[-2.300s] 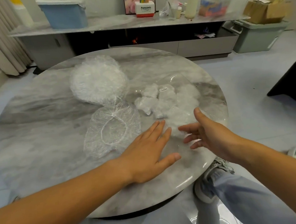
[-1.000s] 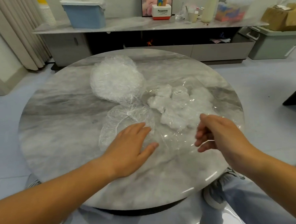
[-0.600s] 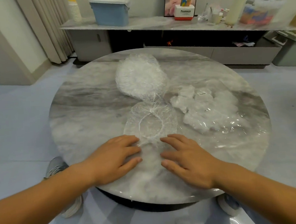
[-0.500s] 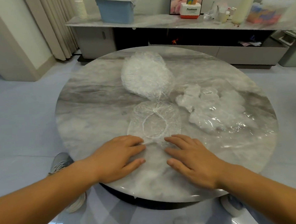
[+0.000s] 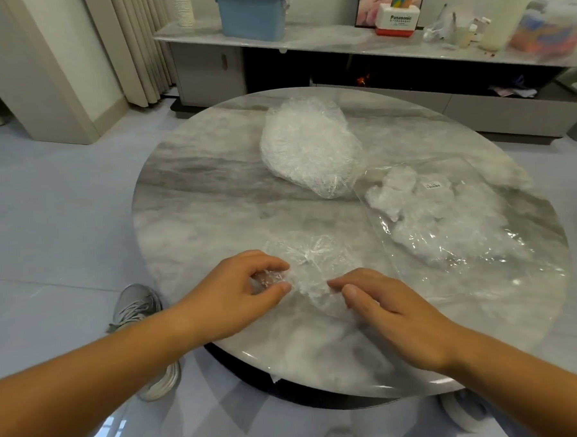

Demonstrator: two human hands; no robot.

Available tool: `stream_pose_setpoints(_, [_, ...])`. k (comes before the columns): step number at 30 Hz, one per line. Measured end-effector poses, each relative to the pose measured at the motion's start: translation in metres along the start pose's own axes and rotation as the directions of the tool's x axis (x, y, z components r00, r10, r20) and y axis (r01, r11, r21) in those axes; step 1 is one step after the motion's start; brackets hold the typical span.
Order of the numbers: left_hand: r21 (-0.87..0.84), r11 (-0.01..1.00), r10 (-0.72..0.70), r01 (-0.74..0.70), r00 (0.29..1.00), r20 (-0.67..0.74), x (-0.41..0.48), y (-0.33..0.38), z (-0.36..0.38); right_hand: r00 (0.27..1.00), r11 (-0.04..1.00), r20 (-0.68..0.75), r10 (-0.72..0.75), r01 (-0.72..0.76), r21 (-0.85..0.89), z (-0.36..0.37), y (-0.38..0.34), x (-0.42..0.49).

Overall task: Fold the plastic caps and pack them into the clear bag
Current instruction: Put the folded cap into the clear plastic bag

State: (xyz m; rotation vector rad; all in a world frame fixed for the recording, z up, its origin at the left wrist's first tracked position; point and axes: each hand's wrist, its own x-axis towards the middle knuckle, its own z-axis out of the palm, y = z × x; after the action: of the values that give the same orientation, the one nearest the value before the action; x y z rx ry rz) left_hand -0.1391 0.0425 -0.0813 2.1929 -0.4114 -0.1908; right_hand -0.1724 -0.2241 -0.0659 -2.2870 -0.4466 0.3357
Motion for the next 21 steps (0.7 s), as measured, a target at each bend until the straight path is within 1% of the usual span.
stream_pose_setpoints(3, [0.03, 0.997, -0.077, 0.077, 0.997, 0.0, 0.016, -0.002, 0.002, 1.0, 0.986, 0.018, 0.001, 0.002, -0.164, 0.0, 0.005, 0.01])
stream_pose_setpoints(6, [0.021, 0.991, -0.132, 0.132, 0.991, -0.031, 0.027, -0.002, 0.002, 1.0, 0.928, 0.023, -0.013, 0.02, -0.372, 0.002, 0.012, 0.016])
stream_pose_setpoints(7, [0.033, 0.988, -0.15, 0.152, 0.987, -0.05, 0.029, -0.003, 0.002, 0.999, 0.907, 0.028, -0.022, 0.032, -0.419, 0.003, 0.013, 0.016])
stream_pose_setpoints(9, [0.096, 0.98, -0.167, 0.176, 0.981, -0.097, 0.031, -0.006, 0.002, 0.999, 0.891, 0.034, -0.029, 0.041, -0.451, 0.004, 0.016, 0.018])
stream_pose_setpoints(11, [0.14, 0.97, -0.18, 0.201, 0.973, -0.147, 0.032, -0.009, 0.001, 0.999, 0.902, 0.021, -0.031, 0.037, -0.43, 0.004, 0.016, 0.019])
stream_pose_setpoints(13, [0.156, 0.958, -0.218, 0.243, 0.963, -0.158, 0.034, -0.011, 0.001, 1.0, 0.931, -0.007, -0.006, 0.003, -0.365, 0.003, 0.015, 0.023])
stream_pose_setpoints(15, [0.2, 0.94, -0.252, 0.276, 0.958, -0.138, 0.038, -0.011, 0.0, 0.995, 0.961, -0.095, 0.025, -0.05, -0.27, 0.001, 0.015, 0.032])
stream_pose_setpoints(18, [0.234, 0.931, -0.265, 0.28, 0.96, -0.094, 0.045, -0.008, 0.001, 0.966, 0.98, -0.243, 0.094, -0.133, -0.149, -0.007, 0.012, 0.055])
stream_pose_setpoints(21, [0.252, 0.93, -0.263, 0.269, 0.963, -0.061, 0.05, -0.006, 0.002, 0.939, 0.974, -0.27, 0.215, -0.226, -0.01, -0.011, 0.007, 0.079])
